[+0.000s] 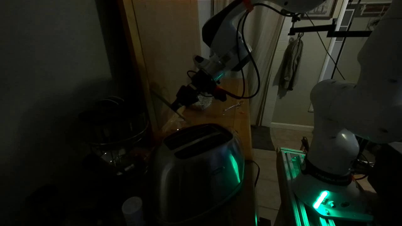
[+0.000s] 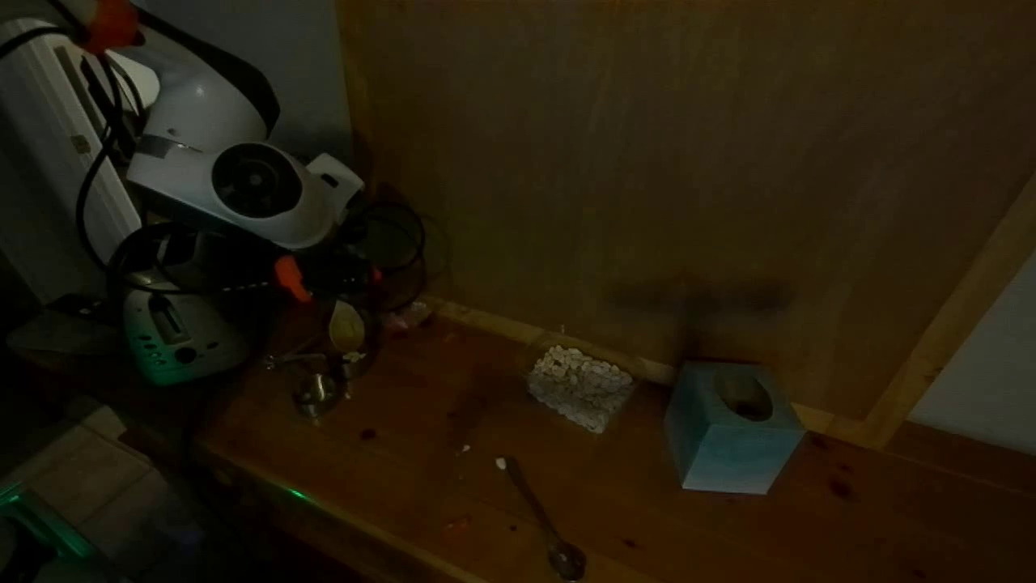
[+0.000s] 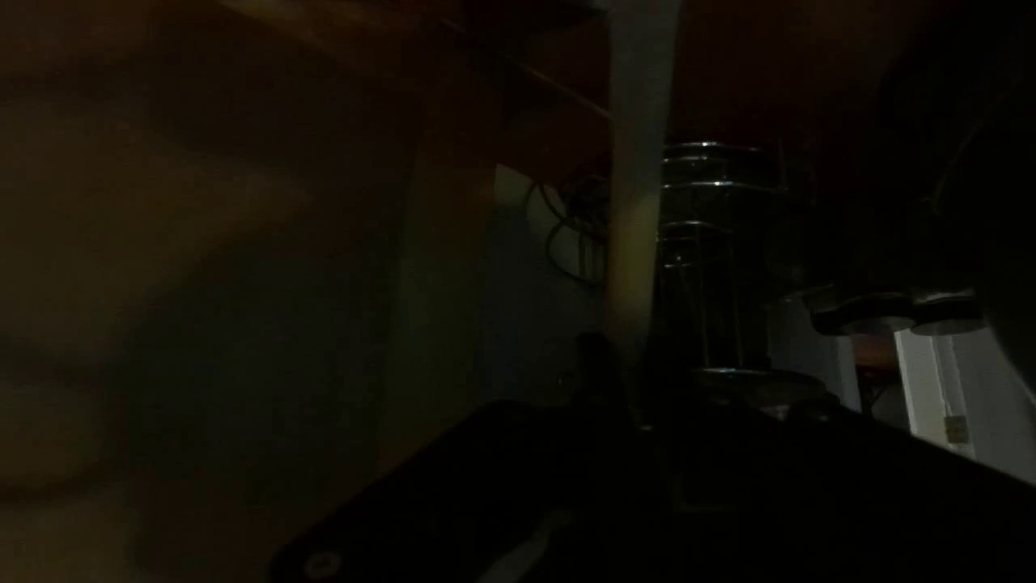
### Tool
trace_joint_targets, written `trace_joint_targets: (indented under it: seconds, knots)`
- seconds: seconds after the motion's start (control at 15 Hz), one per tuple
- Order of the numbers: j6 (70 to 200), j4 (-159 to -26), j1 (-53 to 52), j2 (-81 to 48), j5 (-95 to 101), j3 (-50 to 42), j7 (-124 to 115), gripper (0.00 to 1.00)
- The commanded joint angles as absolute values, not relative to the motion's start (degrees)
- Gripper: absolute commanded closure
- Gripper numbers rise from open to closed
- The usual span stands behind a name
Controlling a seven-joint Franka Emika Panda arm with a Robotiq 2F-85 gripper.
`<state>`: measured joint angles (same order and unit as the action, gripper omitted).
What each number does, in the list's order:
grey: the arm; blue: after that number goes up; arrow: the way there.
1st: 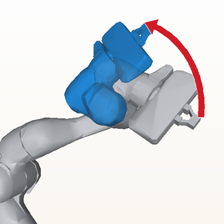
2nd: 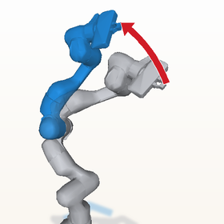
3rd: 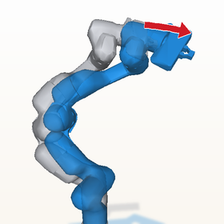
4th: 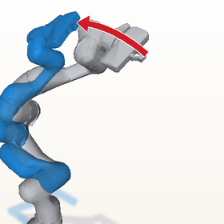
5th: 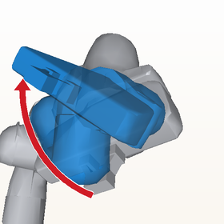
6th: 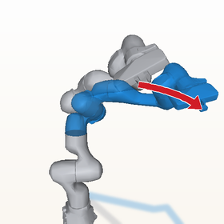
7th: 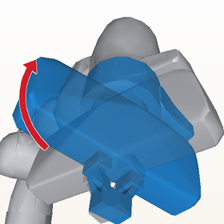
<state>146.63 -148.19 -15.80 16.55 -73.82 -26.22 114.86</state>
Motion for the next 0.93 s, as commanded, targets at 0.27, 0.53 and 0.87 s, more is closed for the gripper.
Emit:
trace_joint_targets:
  seconds: [0.27,0.53,0.87]
  knots:
    - [141.57,-148.08,-1.88,16.03,-73.74,-14.49,114.98,0.95]
    - [140.06,-148.2,1.24,16.26,-73.57,-11.32,114.64,0.94]
    - [139.42,-147.89,3.34,15.83,-73.82,-9.95,114.34,0.94]
